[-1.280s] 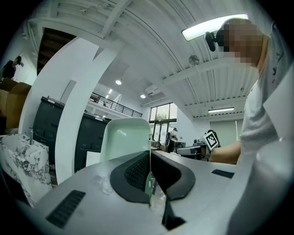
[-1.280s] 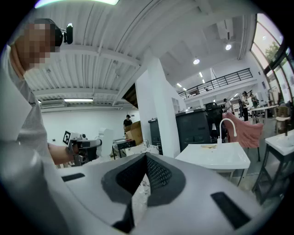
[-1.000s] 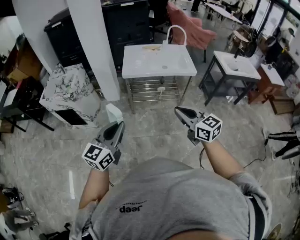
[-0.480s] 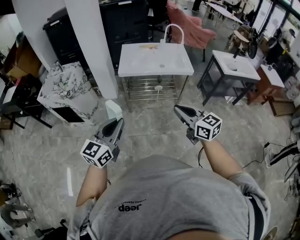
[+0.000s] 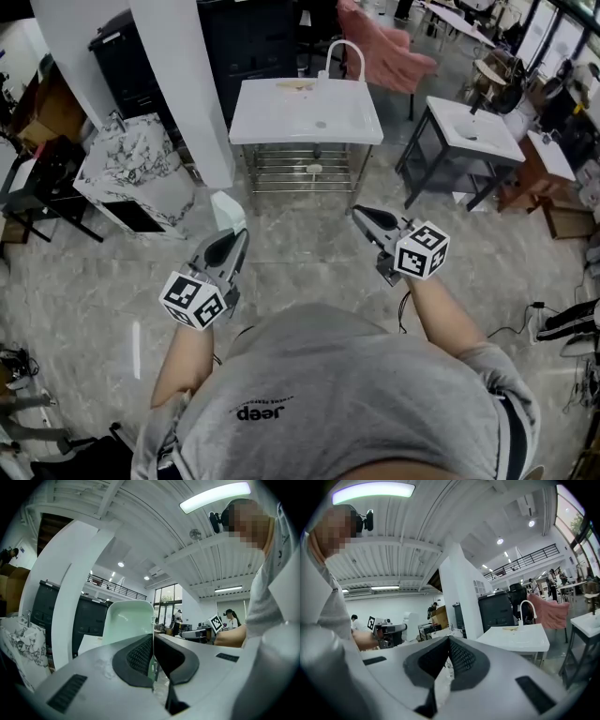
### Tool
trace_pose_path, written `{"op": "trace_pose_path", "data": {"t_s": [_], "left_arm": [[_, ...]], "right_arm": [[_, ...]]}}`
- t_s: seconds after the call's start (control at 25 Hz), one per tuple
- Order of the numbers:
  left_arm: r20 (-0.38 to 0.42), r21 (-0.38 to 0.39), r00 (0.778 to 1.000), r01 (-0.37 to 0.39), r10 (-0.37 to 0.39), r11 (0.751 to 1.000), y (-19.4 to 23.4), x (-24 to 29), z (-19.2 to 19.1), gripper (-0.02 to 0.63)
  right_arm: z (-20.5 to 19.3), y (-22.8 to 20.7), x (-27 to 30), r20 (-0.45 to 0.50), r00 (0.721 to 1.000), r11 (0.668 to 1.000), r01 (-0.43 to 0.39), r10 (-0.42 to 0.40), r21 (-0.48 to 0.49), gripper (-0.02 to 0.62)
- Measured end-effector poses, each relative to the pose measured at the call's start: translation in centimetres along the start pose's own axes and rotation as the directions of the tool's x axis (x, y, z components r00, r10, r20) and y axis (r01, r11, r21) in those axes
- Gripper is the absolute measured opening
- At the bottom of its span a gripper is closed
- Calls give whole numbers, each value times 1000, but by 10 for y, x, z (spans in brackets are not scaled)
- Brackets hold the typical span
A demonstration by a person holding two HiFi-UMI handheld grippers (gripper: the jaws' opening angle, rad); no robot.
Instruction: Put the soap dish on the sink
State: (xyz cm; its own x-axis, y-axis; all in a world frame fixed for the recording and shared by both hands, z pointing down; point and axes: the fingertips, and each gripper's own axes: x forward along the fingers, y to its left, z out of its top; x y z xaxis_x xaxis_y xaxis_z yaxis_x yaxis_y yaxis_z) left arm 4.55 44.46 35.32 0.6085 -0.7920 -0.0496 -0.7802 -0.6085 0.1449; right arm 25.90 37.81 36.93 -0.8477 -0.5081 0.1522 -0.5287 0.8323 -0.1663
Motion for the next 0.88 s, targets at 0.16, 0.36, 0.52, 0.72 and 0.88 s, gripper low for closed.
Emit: {"op": "trace_pose_path", "data": {"t_s": [0.16,0.36,0.52,0.72,0.88], "left_arm": [[-17,2,1000,-7,7,1000,-3,5,-3,17],[-26,-9,1000,-15,15,1000,12,15,-6,17],[-30,-22,1000,6,-7,1000,38,32,-9,17],[-26,-25,999,42,-43,999,99,55,-13,17],[-17,-22,996,87,-88,996,171,77,-6,17]], "right_arm": [[-3,-8,-3,0,1000,1000,-7,7,13,54],[-7,-20,7,-9,1000,1000,-10,10,24,54],[-4,-35,31,-22,1000,1000,3,-2,25,54],[3,-61,83,-28,999,999,40,-39,18,54],[16,-80,150,-22,997,997,73,-73,13,54]]}}
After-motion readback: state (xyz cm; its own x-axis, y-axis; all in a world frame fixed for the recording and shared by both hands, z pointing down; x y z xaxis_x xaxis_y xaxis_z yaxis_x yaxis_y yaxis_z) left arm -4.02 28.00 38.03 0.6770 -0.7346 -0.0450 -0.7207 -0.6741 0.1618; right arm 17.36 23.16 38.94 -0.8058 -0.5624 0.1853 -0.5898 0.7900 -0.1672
